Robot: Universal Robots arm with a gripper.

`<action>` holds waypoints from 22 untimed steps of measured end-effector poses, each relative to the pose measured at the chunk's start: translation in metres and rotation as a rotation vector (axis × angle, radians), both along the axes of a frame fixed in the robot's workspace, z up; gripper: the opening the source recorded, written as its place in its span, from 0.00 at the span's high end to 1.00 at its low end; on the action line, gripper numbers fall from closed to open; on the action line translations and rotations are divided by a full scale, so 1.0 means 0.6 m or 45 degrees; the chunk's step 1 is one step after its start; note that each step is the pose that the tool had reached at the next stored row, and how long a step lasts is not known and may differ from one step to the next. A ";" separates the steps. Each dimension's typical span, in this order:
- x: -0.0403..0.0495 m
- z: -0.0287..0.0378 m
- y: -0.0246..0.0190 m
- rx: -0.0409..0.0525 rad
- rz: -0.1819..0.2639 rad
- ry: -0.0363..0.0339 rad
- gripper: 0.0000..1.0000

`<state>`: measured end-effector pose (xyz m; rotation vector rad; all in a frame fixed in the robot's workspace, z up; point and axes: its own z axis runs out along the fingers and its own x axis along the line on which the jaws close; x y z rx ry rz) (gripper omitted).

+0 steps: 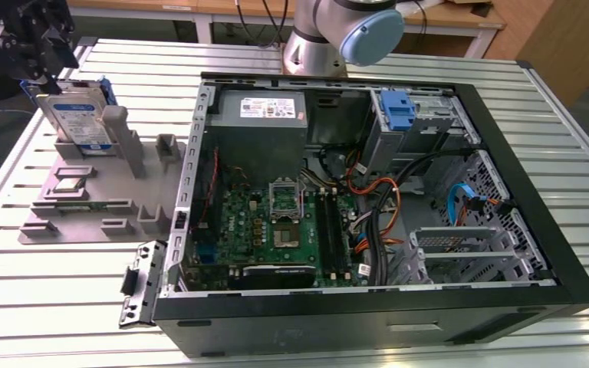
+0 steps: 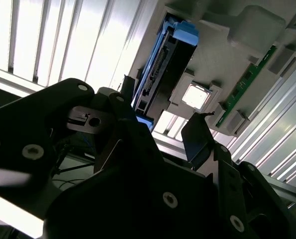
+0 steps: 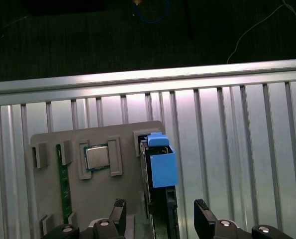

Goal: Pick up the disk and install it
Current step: 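Pick up the disk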

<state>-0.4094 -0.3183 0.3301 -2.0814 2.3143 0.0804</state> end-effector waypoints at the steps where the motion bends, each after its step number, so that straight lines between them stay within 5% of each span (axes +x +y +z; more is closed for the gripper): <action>1: 0.000 0.000 0.0000 0.000 0.000 0.0001 0.35; 9: 0.000 -0.005 0.0000 0.000 0.000 0.0000 0.35; 22: -0.009 -0.041 0.0000 0.000 0.000 -0.0007 0.35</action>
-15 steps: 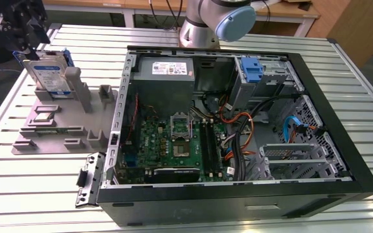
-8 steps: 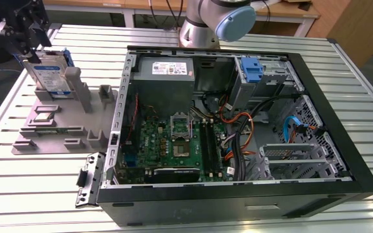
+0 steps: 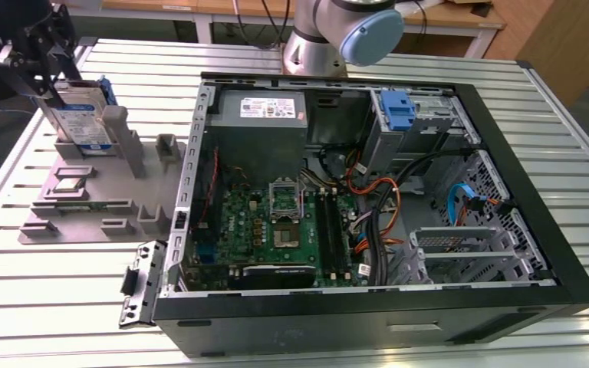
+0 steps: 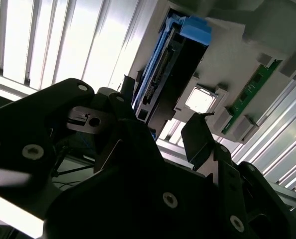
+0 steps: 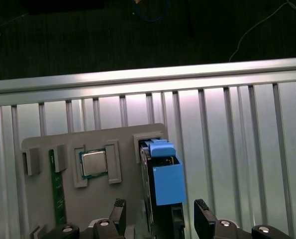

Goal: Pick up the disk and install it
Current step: 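Pick up the disk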

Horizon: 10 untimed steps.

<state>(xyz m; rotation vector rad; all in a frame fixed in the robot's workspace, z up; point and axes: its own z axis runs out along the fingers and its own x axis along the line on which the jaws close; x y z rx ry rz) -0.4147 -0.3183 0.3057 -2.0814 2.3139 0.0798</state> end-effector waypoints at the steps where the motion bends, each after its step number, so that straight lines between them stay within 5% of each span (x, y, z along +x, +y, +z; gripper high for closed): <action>1: -0.001 -0.001 0.0000 0.000 0.001 -0.0008 0.35; 10: -0.001 -0.010 0.0002 0.000 0.077 -0.0015 0.35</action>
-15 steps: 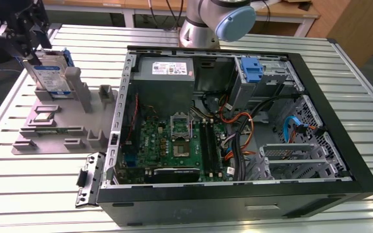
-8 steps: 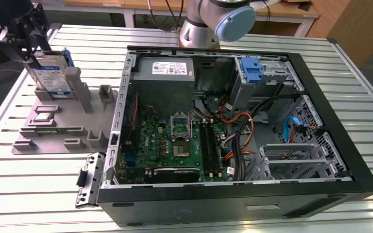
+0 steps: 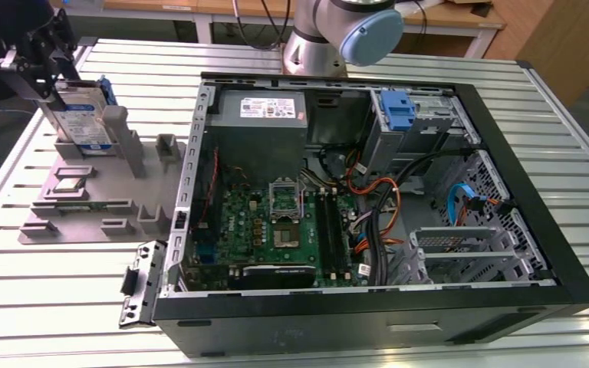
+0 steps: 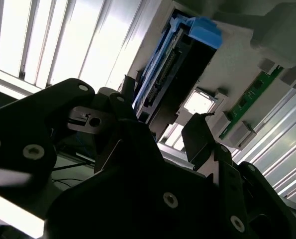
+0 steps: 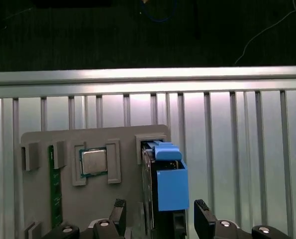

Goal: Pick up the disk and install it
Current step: 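Pick up the disk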

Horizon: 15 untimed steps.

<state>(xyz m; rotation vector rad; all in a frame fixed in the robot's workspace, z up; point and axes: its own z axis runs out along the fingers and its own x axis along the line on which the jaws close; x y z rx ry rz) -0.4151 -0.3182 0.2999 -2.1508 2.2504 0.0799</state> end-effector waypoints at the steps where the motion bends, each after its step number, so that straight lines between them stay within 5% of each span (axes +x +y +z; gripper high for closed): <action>1: 0.000 -0.001 0.0000 0.000 0.012 -0.0002 0.35; 15: 0.002 0.003 0.0010 0.000 0.039 -0.0005 0.35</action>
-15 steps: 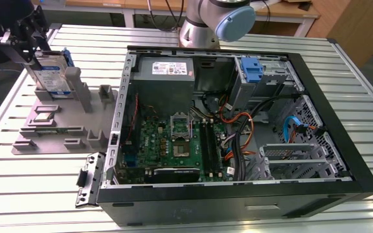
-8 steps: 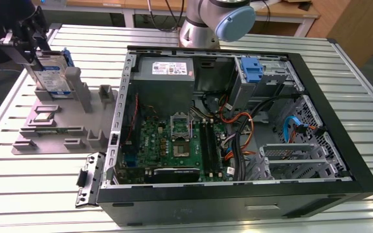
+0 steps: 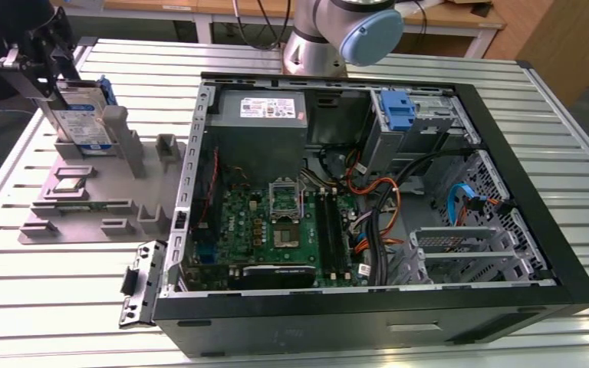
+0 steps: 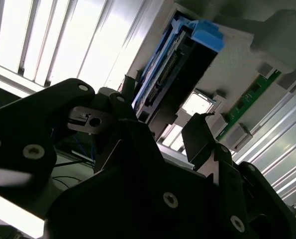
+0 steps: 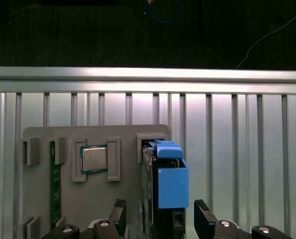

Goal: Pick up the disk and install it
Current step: 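Pick up the disk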

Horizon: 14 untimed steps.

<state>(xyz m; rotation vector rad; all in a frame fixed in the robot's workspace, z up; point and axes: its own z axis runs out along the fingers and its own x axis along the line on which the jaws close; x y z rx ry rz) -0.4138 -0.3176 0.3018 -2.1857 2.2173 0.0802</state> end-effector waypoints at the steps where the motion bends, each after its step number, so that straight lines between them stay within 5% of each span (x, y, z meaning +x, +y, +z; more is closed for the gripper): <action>1: 0.000 0.000 0.0000 0.000 0.000 0.0001 0.35; 14: 0.002 -0.002 0.0011 0.000 0.022 0.0003 0.35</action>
